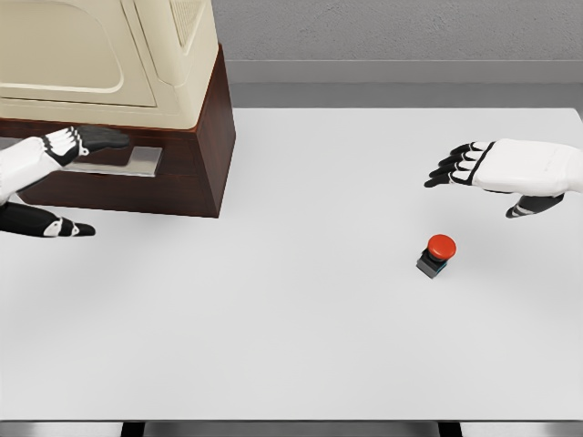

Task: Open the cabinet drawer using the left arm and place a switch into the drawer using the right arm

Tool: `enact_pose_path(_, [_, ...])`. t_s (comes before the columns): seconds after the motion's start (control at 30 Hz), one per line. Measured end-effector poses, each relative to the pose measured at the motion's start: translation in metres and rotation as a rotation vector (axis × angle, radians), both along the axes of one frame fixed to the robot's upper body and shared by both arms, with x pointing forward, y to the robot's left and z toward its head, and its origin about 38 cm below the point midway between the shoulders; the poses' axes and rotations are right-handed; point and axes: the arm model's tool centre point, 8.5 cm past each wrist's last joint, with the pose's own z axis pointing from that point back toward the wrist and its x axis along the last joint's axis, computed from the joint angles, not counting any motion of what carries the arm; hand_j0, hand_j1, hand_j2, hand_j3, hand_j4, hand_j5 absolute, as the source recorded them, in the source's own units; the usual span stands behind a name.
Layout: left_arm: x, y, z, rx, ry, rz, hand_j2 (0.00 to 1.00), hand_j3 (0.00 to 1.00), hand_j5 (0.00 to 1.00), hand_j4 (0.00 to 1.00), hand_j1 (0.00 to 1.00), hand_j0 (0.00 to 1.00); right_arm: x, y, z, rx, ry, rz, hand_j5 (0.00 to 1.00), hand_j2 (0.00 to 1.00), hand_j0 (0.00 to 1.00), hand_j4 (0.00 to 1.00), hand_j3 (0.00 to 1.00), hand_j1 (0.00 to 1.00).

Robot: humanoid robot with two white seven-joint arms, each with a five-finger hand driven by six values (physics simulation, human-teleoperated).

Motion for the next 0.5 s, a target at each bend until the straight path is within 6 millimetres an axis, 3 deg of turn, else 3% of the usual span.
enact_pose_path(0.33, [0.002, -0.003, 0.006, 0.007, 0.001, -0.022, 1.00, 1.00, 1.00, 1.00, 1.00, 1.00, -0.002, -0.007, -0.004, -0.012, 0.015, -0.014, 1.00, 1.00, 1.00, 1.00, 1.00, 1.00])
enact_pose_path(0.5, [0.004, -0.003, 0.014, 0.022, -0.004, -0.032, 1.00, 1.00, 1.00, 1.00, 1.00, 1.00, -0.010, -0.012, -0.021, -0.025, 0.062, -0.019, 1.00, 1.00, 1.00, 1.00, 1.00, 1.00])
